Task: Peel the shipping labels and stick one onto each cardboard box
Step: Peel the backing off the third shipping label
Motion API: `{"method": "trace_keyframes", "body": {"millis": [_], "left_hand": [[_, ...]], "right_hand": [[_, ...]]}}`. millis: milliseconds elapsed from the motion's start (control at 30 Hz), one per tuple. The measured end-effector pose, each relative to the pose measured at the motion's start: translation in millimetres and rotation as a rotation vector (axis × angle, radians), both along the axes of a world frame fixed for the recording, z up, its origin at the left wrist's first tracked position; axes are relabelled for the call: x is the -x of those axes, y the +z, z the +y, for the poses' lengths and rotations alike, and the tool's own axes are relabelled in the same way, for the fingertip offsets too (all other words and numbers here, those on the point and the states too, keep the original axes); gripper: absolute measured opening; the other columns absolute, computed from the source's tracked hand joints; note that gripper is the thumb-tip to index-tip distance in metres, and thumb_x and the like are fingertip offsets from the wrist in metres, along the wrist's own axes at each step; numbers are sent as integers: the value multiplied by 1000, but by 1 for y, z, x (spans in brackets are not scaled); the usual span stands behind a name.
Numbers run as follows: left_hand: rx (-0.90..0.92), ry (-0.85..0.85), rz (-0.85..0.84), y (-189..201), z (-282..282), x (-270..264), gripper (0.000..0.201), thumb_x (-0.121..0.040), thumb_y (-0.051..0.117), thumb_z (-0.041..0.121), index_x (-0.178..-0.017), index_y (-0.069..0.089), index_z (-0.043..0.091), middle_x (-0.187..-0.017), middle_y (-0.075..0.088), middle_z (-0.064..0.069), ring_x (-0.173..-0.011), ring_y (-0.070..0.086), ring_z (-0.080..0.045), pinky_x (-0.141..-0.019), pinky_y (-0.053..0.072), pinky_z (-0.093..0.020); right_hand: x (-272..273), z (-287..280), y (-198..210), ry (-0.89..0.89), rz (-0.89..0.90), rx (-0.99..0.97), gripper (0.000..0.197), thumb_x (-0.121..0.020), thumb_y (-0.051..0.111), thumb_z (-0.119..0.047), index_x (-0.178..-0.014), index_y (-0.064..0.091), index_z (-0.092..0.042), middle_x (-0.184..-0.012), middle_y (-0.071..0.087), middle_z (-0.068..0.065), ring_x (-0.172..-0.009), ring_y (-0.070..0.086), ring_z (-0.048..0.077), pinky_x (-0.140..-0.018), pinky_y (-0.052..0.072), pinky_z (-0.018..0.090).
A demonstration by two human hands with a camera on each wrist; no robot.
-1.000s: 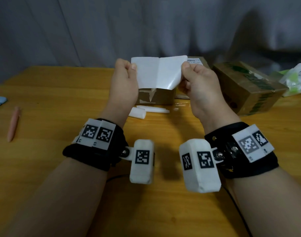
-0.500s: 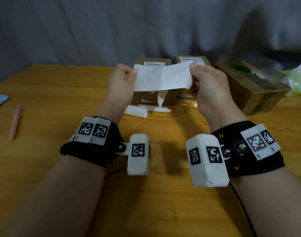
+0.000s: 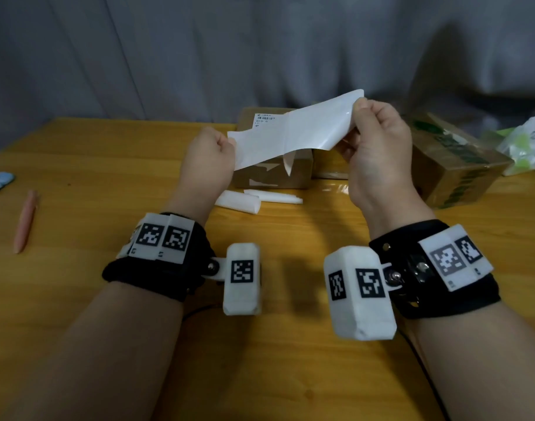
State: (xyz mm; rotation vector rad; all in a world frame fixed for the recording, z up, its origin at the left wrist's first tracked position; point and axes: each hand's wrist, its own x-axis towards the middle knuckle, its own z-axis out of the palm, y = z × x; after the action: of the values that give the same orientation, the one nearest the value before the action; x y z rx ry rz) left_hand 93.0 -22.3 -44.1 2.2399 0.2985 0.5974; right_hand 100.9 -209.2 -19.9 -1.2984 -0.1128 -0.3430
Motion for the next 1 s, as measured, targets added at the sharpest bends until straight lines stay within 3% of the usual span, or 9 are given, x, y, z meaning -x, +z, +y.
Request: {"method": "trace_keyframes", "body": {"millis": [133,233,367,500,633,733,800,900,1000], "left_hand": [[333,-171,-76,0,3,2,12,-100,38,25,-101,45,16,-87,53,5,-79,52,-8,-70,45,-23],[586,-339,-171,5,6,4,13,-95,45,6,-101,42,17,-74,55,1,-64,53,-7,-63,46,-21],[542,-433,-146,12,9,11,39,-86,48,-3,-111,43,27,-65,56,3,-68,57,-11,-70,50,-28],[499,-402,-53,16,2,13,33,-84,59,8,-111,47,22,-71,59,3,-69,58,-11,-67,49,-26],[406,-503,14,21,-9,23,23,-83,68,26,-100,58,15,-87,68,8,-72,66,3,-60,51,-13],[341,-542,83,27,-12,28,11,-81,70,27,-88,65,20,-82,69,10,-69,65,6,-56,48,-10],[311,-521,94,32,-12,29,14,-83,68,26,-95,66,19,-85,68,10,-70,64,4,-57,48,-8],[293,-458,94,38,-11,32,17,-90,59,32,-98,66,19,-92,70,6,-81,65,-4,-72,51,-15],[476,-461,37,44,-18,38,28,-95,50,37,-96,68,16,-98,72,-1,-90,67,-13,-86,52,-27]], "right_hand": [[-7,-16,8,64,-72,110,12,-97,48,-20,-91,59,-20,-90,64,-1,-86,61,10,-74,52,23],[-11,-27,10,41,-79,193,13,-94,51,-18,-90,64,-19,-90,67,0,-85,64,12,-73,52,23],[-12,-30,4,4,-62,279,12,-90,55,-18,-91,67,-17,-97,70,-1,-97,66,14,-89,55,33],[-9,-21,3,-4,-122,356,11,-92,54,-17,-93,65,-17,-83,65,-10,-78,61,-4,-72,48,13],[0,-5,4,65,-147,424,10,-94,53,-15,-97,63,-12,-87,66,-6,-81,62,2,-71,50,13],[6,4,10,111,-139,459,10,-95,52,-13,-97,62,-12,-86,65,-6,-79,61,2,-66,49,10],[9,5,19,99,-126,456,11,-95,51,-13,-97,61,-12,-86,65,-6,-77,59,2,-65,48,12],[15,-2,31,39,-45,311,16,-92,50,-8,-82,61,-14,-70,59,-8,-61,54,-3,-60,46,14],[22,-7,38,15,111,151,26,-83,49,-2,-61,49,-14,-60,46,-5,-58,45,8,-57,38,20]]}}
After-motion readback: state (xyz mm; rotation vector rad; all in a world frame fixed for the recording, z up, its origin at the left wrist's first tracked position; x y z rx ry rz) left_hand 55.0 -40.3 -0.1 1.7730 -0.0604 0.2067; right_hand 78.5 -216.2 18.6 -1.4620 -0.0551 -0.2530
